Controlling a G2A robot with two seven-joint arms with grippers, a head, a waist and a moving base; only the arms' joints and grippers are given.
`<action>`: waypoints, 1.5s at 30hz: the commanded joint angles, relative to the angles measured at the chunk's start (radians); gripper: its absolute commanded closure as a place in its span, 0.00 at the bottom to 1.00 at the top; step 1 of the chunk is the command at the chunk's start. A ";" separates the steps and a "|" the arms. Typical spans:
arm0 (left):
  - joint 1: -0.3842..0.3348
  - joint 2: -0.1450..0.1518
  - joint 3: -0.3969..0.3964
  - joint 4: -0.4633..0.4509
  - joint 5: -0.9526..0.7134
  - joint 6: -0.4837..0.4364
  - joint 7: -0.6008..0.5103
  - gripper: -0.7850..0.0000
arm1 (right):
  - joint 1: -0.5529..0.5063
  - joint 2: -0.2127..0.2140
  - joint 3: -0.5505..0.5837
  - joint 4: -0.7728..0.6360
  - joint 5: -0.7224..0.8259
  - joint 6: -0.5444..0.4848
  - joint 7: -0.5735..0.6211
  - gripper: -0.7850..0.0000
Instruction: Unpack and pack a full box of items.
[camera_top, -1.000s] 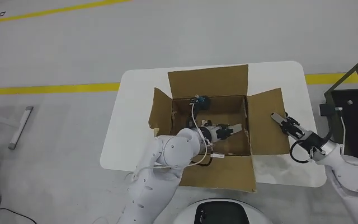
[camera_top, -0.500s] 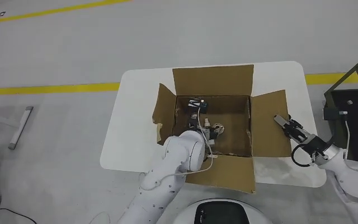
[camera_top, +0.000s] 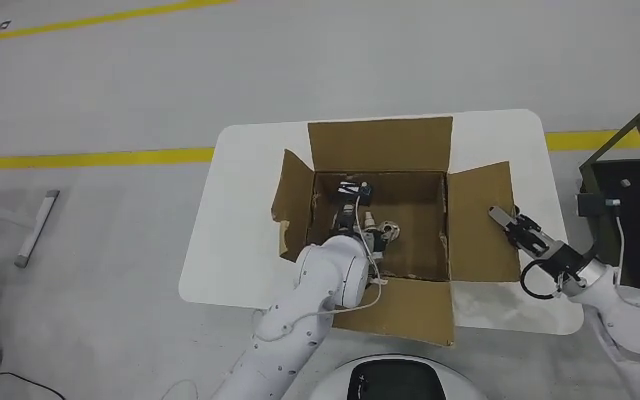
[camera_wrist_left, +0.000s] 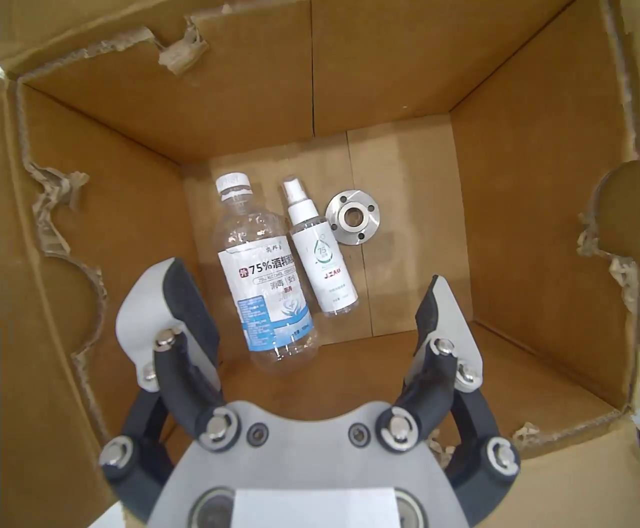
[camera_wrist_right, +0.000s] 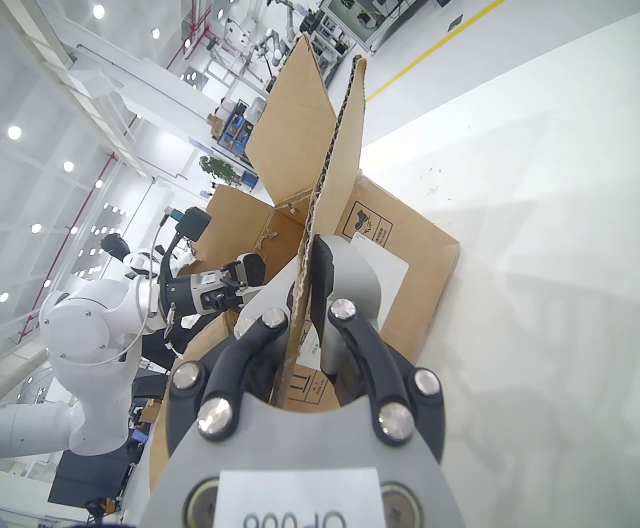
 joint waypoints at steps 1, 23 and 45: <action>-0.004 -0.007 -0.008 0.033 -0.022 0.038 -0.005 0.00 | 0.000 0.000 0.001 0.000 -0.001 -0.003 0.002 1.00; -0.160 -0.083 0.043 0.352 -0.003 0.154 -0.081 0.41 | 0.001 -0.004 0.019 -0.002 0.000 -0.008 0.010 1.00; -0.167 -0.120 0.024 0.449 0.024 0.132 -0.097 0.28 | 0.024 -0.009 0.007 0.016 -0.008 -0.006 0.017 1.00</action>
